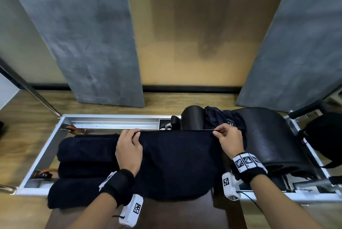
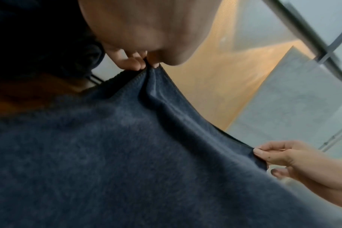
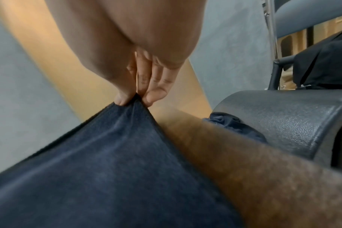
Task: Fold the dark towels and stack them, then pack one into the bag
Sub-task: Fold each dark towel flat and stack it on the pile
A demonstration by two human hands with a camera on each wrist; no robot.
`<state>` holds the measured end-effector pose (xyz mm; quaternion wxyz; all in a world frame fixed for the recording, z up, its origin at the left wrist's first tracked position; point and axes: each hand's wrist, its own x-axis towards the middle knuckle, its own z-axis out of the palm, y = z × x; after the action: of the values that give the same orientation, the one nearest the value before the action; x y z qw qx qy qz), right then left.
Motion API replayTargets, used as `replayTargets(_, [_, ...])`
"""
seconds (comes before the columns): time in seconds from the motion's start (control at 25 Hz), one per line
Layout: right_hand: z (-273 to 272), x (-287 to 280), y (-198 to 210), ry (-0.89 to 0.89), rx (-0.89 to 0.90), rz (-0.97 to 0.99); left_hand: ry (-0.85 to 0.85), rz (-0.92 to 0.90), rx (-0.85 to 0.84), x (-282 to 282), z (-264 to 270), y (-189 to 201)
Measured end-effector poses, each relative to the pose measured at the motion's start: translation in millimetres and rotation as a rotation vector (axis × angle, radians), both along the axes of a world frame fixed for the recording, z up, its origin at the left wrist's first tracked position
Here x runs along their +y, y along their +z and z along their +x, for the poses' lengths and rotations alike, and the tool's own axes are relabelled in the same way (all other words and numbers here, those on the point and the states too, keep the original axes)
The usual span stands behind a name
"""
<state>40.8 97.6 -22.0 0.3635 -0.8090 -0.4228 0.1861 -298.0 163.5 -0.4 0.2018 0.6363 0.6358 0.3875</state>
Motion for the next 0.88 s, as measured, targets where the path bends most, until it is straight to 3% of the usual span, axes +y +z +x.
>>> replayTargets(0.24, [-2, -59, 86, 0.078, -0.061, 0.209, -0.062, 0.111, -0.158, -24, -42, 67])
replayTargets(0.48, [-40, -128, 190, 0.067, 0.154, 0.439, -0.187, 0.249, -0.169, -64, -85, 141])
replayTargets(0.6, [-65, -156, 233, 0.072, 0.279, 0.559, -0.247, 0.174, -0.392, -82, -94, 176])
replayTargets(0.88, [-99, -200, 285, 0.013, 0.204, 0.686, -0.315, 0.183, -0.623, -117, -115, 224])
